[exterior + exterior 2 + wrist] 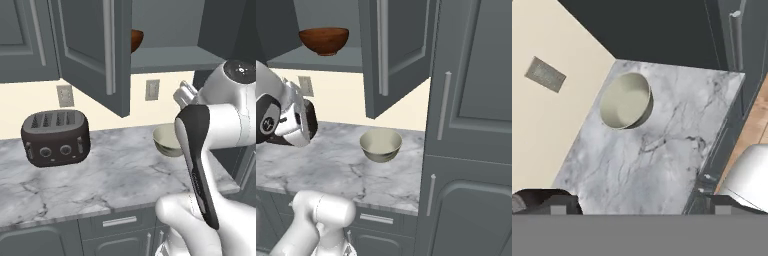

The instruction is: Open the cabinet. Pick the bowls from the counter and place them in the cabinet. Then close the cabinet.

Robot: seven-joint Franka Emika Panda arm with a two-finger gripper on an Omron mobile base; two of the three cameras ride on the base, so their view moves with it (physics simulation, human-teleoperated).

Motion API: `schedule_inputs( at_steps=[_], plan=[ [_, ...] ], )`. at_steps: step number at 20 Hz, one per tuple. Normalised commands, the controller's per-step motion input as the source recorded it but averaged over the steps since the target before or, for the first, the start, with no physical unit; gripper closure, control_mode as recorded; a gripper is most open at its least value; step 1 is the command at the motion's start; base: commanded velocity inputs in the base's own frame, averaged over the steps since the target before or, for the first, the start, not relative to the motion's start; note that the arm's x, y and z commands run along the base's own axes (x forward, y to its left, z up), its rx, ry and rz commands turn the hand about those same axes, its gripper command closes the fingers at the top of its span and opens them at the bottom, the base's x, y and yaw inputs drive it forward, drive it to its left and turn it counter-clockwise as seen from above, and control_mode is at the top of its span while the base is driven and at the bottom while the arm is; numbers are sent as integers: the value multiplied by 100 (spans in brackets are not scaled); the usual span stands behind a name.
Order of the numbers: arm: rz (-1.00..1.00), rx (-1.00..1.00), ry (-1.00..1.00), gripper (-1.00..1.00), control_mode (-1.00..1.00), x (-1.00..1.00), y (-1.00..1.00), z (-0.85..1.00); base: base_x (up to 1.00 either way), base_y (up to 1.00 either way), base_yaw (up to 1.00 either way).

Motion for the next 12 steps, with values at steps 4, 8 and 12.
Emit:
schedule_inputs(
  at_steps=[4, 8, 12],
  plan=[
    [-3, 0, 48, -100, -100, 3, 0, -42, 0, 0, 0],
    [3, -2, -3, -100, -100, 0, -6, -10, 0, 0, 0],
    [13, -7, -13, -100, -100, 0, -31, -55, 0, 0, 0]
  ],
)
